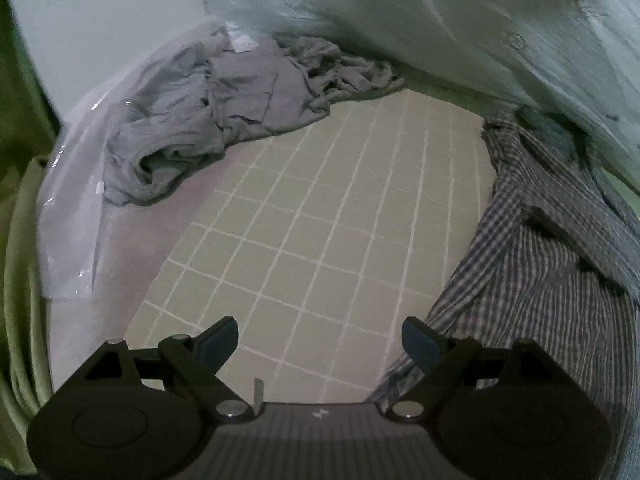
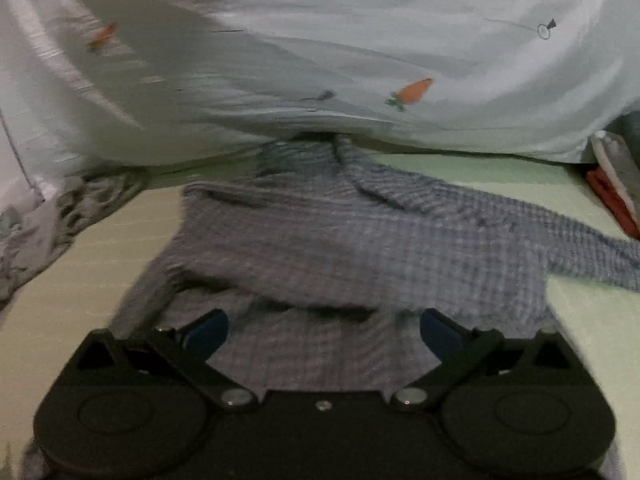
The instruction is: Fold clothes
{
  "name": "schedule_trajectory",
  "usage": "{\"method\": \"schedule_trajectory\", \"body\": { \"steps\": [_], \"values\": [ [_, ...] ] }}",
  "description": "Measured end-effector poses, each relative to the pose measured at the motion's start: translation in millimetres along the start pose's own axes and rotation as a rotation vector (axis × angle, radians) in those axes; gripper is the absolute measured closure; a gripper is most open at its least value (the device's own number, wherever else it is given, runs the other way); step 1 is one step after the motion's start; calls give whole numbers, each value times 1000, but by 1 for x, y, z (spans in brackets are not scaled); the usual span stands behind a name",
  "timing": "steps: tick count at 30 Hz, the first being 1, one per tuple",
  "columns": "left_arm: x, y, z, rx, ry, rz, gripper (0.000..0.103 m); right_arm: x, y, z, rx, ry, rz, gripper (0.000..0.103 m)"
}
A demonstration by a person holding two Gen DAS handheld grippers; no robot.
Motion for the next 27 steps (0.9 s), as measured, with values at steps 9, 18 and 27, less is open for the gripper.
{"method": "schedule_trajectory", "body": {
  "steps": [9,18,27],
  "values": [
    [0,-3,56,-120,-78,13,13,28,-55,118,-24,-71,124,0],
    [-2,-16,96,-132,-125,51,13,29,-78,196,-27,-25,153,8],
    [2,-20,124,-140,-108,52,13,39,-98,233,41,35,155,44]
  ]
}}
Point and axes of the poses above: each gripper's, at about its wrist camera, not at the fingertips, and x roughly against the way its jaws point, z to its left, y to its top, the point moved 4 cm from there along -x, roughly the way its jaws point, and after that the axes turned 6 degrees about -z, right-handed, at the moved point
